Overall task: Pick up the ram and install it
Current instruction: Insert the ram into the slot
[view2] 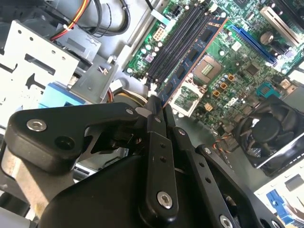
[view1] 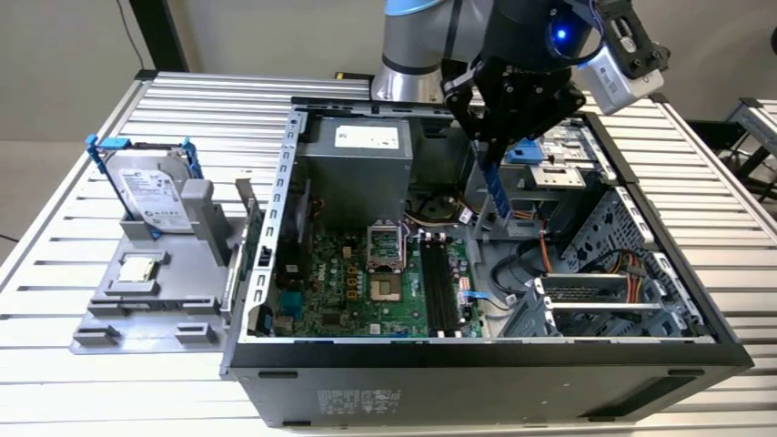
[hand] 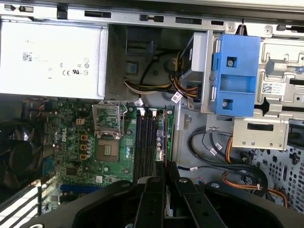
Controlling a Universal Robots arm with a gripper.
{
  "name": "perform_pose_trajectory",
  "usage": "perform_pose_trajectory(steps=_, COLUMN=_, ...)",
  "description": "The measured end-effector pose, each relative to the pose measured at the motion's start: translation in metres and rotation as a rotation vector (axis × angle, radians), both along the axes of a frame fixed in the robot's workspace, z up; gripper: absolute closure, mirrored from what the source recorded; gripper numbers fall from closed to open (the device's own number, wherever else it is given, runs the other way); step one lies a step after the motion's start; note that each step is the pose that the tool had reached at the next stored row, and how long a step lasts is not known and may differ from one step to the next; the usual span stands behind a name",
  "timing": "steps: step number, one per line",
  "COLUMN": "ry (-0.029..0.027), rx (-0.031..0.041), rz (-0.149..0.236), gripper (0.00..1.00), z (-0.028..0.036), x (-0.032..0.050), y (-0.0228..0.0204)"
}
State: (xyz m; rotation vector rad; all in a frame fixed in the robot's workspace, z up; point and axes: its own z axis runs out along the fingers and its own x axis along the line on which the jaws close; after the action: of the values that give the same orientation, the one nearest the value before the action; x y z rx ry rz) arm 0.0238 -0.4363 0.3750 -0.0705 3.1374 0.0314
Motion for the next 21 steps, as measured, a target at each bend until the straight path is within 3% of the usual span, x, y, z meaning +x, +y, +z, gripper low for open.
perform_pose_trajectory(steps=12, ry=0.0001, rx=-0.0003, rz=-0.007, gripper=1.0, z=-0.0217, x=0.0, y=0.0001)
perform_pose_trajectory(steps=21, ry=0.0001, rx=-0.0045, rz=-0.074, gripper=1.0, z=-0.0378, x=-0.0001, y=0.0)
